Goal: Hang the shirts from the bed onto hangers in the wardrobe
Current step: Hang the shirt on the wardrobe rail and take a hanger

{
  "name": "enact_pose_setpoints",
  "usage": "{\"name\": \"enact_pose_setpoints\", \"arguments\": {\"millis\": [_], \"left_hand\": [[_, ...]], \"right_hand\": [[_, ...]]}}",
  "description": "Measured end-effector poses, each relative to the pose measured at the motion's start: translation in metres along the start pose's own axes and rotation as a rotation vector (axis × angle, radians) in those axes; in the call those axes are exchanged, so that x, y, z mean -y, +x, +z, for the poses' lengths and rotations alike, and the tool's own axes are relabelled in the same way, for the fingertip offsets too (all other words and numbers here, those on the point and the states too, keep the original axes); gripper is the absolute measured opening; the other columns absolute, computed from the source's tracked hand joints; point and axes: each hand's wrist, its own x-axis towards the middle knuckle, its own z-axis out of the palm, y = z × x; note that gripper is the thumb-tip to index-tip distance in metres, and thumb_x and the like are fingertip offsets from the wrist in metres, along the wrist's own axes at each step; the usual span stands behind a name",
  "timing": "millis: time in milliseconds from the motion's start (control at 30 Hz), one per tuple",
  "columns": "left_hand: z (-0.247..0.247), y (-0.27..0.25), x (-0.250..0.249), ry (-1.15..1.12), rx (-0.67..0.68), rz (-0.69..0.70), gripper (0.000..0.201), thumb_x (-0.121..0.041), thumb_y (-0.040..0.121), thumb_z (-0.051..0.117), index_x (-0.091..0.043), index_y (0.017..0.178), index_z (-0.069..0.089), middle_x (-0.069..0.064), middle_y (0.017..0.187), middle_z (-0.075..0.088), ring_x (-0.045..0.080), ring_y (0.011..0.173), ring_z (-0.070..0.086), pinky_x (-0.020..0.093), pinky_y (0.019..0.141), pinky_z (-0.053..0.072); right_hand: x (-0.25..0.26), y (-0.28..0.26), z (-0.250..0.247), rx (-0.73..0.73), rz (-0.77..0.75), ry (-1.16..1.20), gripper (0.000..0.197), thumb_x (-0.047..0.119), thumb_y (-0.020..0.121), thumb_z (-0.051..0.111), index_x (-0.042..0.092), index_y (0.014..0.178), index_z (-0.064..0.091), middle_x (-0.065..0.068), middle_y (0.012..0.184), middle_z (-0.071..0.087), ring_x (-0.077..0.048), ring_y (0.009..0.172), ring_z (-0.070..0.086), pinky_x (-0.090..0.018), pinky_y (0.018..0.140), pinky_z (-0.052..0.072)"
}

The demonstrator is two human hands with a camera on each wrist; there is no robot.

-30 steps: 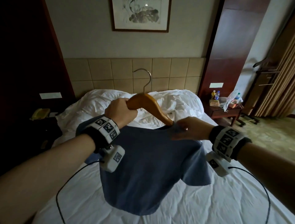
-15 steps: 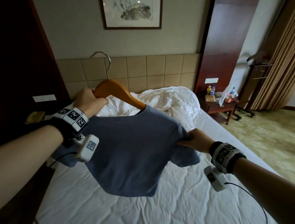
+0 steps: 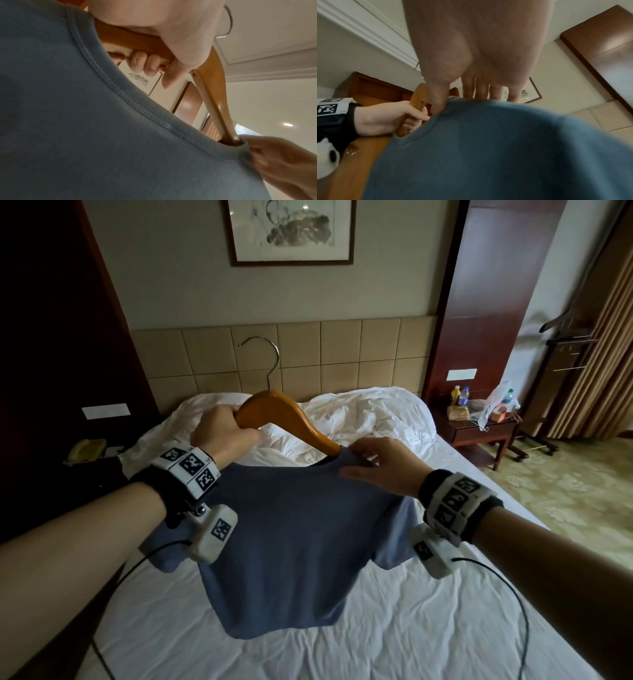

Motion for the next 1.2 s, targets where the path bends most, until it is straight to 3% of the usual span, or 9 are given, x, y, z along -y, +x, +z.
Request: {"name": "enact_pose_setpoints", "arguments": {"millis": [200,367,533,633,733,833,900,1000,1200], "left_hand": [[0.004,-0.007,0.002,-0.037,0.009,0.048,0.025,-0.029,0.076,0.080,-0.032,0.075,0.055,-0.012,0.080,0.060,0.015,0.083,0.061,0.040,0.089,0.054],[0.018,-0.008,0.001,-0.042,0.082,0.122,0.027,-0.040,0.075,0.082,-0.028,0.067,0.059,-0.012,0.064,0.061,0.012,0.067,0.061,0.034,0.072,0.054],[0.011,-0.007,0.007,-0.050,0.199,0.363,0.032,-0.033,0.070,0.088,-0.017,0.091,0.070,-0.006,0.080,0.066,0.009,0.074,0.061,0.030,0.074,0.053],[-0.013,-0.009,0.016,-0.042,-0.002,0.637,0.030,-0.020,0.073,0.087,-0.016,0.096,0.069,-0.006,0.094,0.064,0.004,0.080,0.058,0.012,0.075,0.044],[-0.022,-0.023,0.019,0.195,0.145,0.898,0.014,-0.019,0.081,0.078,-0.020,0.093,0.071,-0.019,0.091,0.060,0.005,0.077,0.059,0.030,0.076,0.052],[-0.009,-0.036,0.016,0.633,0.515,0.786,0.033,-0.038,0.093,0.059,-0.034,0.126,0.059,-0.021,0.121,0.059,0.008,0.108,0.059,0.032,0.091,0.047],[-0.002,-0.037,0.014,0.790,0.531,0.761,0.039,-0.041,0.096,0.052,-0.036,0.135,0.052,-0.012,0.129,0.059,0.014,0.116,0.057,0.035,0.093,0.045],[-0.008,-0.035,0.010,0.854,0.539,0.721,0.034,-0.043,0.096,0.053,-0.031,0.127,0.058,-0.003,0.120,0.063,0.019,0.111,0.060,0.034,0.090,0.044],[-0.036,-0.024,0.019,0.956,0.568,0.694,0.024,-0.047,0.090,0.060,-0.028,0.103,0.071,-0.007,0.103,0.068,0.017,0.097,0.063,0.031,0.083,0.047]], "right_hand": [[0.013,0.003,0.001,0.110,0.015,-0.083,0.022,0.031,0.083,0.078,0.030,0.073,0.058,0.014,0.070,0.058,0.002,0.068,0.054,-0.020,0.067,0.038],[0.056,0.022,-0.003,0.090,-0.025,0.027,0.030,0.038,0.081,0.079,0.020,0.098,0.063,0.008,0.080,0.067,-0.009,0.074,0.064,-0.026,0.071,0.050],[0.079,0.039,-0.003,0.095,0.028,0.252,0.016,0.009,0.086,0.071,0.005,0.100,0.063,-0.002,0.067,0.063,-0.009,0.051,0.058,-0.025,0.056,0.051],[0.074,0.041,-0.010,0.035,0.098,0.308,0.013,0.010,0.085,0.072,0.005,0.096,0.068,-0.003,0.062,0.059,-0.012,0.051,0.054,-0.030,0.058,0.049],[0.071,0.044,-0.013,0.041,0.098,0.331,0.015,0.011,0.085,0.074,0.002,0.096,0.069,-0.003,0.058,0.056,-0.012,0.048,0.051,-0.029,0.054,0.045],[0.075,0.047,-0.006,0.056,0.071,0.321,0.017,0.013,0.083,0.075,0.003,0.096,0.070,-0.002,0.059,0.056,-0.014,0.052,0.051,-0.030,0.055,0.045],[0.077,0.048,-0.002,0.052,0.054,0.287,0.014,0.016,0.082,0.077,0.007,0.090,0.070,0.001,0.058,0.058,-0.009,0.050,0.054,-0.024,0.055,0.045],[0.074,0.046,0.002,0.057,0.050,0.234,0.012,0.019,0.083,0.077,0.013,0.084,0.067,0.006,0.056,0.058,-0.001,0.045,0.053,-0.017,0.049,0.042],[0.060,0.041,0.006,0.092,0.059,0.202,0.014,0.023,0.084,0.076,0.011,0.086,0.068,0.004,0.056,0.058,-0.011,0.051,0.054,-0.029,0.058,0.046]]}}
